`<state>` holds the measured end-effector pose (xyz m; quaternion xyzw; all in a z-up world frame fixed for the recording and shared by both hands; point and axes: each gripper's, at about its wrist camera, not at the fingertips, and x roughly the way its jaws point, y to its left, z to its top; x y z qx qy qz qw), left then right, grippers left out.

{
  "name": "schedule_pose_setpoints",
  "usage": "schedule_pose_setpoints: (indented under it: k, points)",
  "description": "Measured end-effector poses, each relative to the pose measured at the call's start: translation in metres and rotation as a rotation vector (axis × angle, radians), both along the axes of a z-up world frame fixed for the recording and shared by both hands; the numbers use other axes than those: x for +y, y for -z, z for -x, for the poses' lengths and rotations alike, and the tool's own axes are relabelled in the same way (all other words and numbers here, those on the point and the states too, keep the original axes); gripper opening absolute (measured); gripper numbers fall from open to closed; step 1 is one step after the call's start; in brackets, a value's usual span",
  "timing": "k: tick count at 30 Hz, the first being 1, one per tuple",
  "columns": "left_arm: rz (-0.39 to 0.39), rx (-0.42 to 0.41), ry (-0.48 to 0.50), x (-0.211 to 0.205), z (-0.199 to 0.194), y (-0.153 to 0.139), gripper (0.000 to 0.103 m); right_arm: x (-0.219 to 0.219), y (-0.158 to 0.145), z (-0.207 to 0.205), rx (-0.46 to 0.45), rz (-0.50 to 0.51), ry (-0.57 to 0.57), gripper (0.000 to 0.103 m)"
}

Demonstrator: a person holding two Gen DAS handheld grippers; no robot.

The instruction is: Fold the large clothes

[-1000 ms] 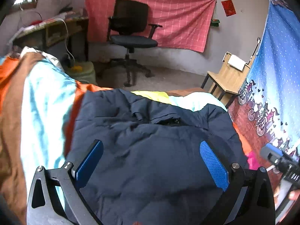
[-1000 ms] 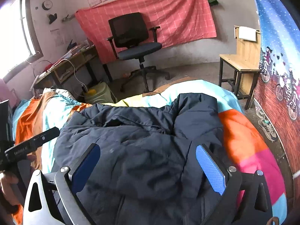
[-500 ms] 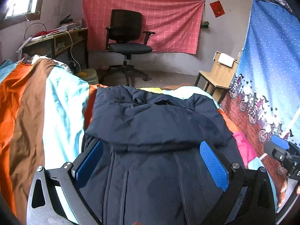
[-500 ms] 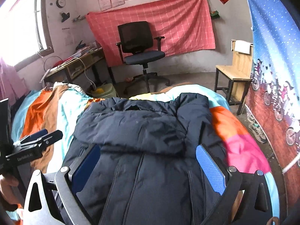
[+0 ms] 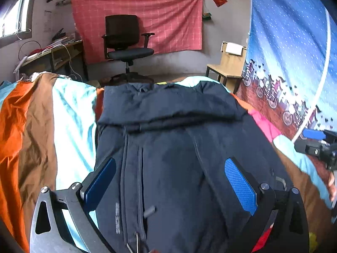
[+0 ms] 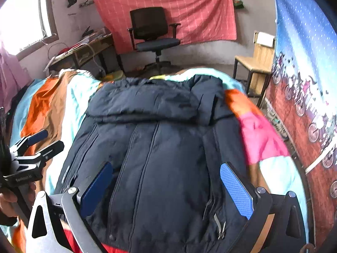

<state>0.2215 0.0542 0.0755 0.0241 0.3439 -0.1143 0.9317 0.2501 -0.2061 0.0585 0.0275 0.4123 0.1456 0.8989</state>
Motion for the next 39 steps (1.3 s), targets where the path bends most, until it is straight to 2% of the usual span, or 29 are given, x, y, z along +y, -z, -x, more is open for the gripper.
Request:
schedule_pose_setpoints:
  k: [4, 12, 16, 20, 23, 32, 39]
  points:
    - [-0.046, -0.007, 0.045, -0.002, 0.026, 0.025, 0.101, -0.002, 0.018, 0.017, -0.01, 0.015, -0.067, 0.103]
    - [-0.102, 0.073, 0.096, -0.005, 0.054, 0.072, 0.101, -0.009, 0.074, 0.046, 0.037, 0.1, -0.229, 0.103]
    - [-0.145, 0.089, 0.127, -0.003, 0.071, 0.087, 0.101, -0.016, 0.095, 0.058, 0.069, 0.118, -0.289, 0.103]
    - [-0.179, 0.144, 0.195, -0.002, 0.086, 0.098, 0.101, -0.029, 0.114, 0.069, 0.106, 0.149, -0.322, 0.103]
    - [-0.206, 0.147, 0.232, -0.004, 0.096, 0.104, 0.101, -0.035, 0.124, 0.078, 0.112, 0.192, -0.351, 0.103]
    - [-0.295, 0.171, 0.217, 0.0, 0.106, 0.131, 0.101, -0.042, 0.149, 0.092, 0.149, 0.246, -0.403, 0.103]
    - [-0.387, 0.165, 0.212, -0.002, 0.113, 0.15, 0.101, -0.044, 0.161, 0.099, 0.108, 0.374, -0.428, 0.103]
